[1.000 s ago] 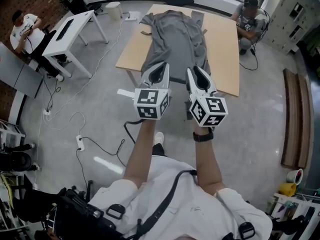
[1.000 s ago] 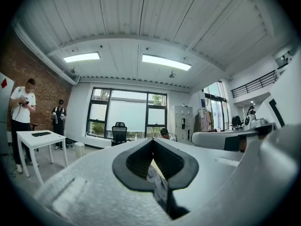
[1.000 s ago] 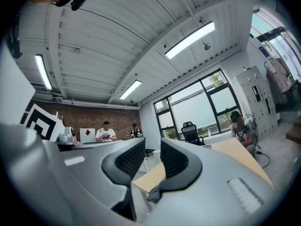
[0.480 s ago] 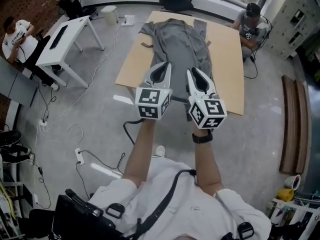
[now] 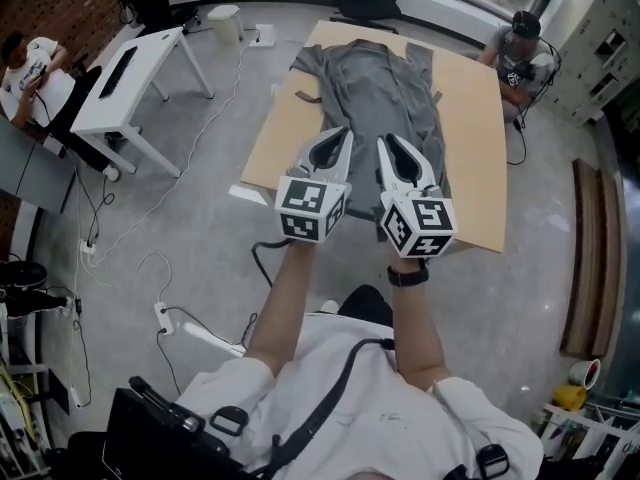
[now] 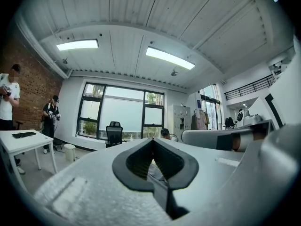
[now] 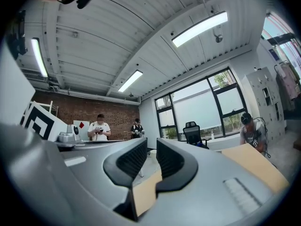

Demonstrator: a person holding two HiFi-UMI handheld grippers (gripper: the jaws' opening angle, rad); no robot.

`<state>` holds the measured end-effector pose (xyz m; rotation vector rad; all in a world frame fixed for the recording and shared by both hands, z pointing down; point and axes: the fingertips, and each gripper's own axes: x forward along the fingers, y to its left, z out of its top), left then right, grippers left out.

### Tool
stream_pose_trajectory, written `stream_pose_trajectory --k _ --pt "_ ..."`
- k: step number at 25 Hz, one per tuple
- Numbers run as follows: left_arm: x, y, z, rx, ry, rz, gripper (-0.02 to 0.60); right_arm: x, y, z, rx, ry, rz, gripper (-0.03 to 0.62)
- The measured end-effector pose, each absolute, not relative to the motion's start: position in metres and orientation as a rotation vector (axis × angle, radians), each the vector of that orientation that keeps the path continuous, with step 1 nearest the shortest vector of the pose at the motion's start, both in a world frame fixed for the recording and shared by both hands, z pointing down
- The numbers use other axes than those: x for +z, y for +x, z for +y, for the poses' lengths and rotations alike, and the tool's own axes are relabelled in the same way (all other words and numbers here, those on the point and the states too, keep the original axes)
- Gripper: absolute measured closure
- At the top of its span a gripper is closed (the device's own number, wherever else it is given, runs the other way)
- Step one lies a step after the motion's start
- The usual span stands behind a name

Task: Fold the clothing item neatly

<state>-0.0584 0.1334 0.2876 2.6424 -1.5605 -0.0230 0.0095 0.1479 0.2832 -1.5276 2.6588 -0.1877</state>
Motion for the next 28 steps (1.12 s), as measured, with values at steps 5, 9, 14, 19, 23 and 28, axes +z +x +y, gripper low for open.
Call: stream_pose_trajectory --k 5,9,14,19,23,28 --pt "0.295 -0.061 0.1 -0.026 2.621 -1.565 0.581 0.289 0.014 0.11 -0.21 -1.525 2.646 0.537" --pt "0.298 -0.064 0.062 -0.037 2.618 -1.58 0.581 0.294 0.011 0.067 -0.216 -1.501 2.644 0.542" --pt "0.292 -0.059 0.0 -0.046 2.599 -1.618 0.581 0.288 0.013 0.001 -0.196 -1.449 2.681 0.542" --pt "0.277 -0.047 -0.049 -0.059 2.602 -1.628 0.581 0.275 0.022 -0.053 -0.185 -1.426 2.683 0.542" --pt "0.285 -0.038 -0.08 -0.054 2.563 -1.619 0.581 0.281 0.031 -0.08 -0.207 -1.411 2.709 0.543" --pt "0.294 -0.017 -0.113 -0.036 2.552 -1.609 0.581 0.285 0.053 -0.116 -0.246 -1.412 2.691 0.546"
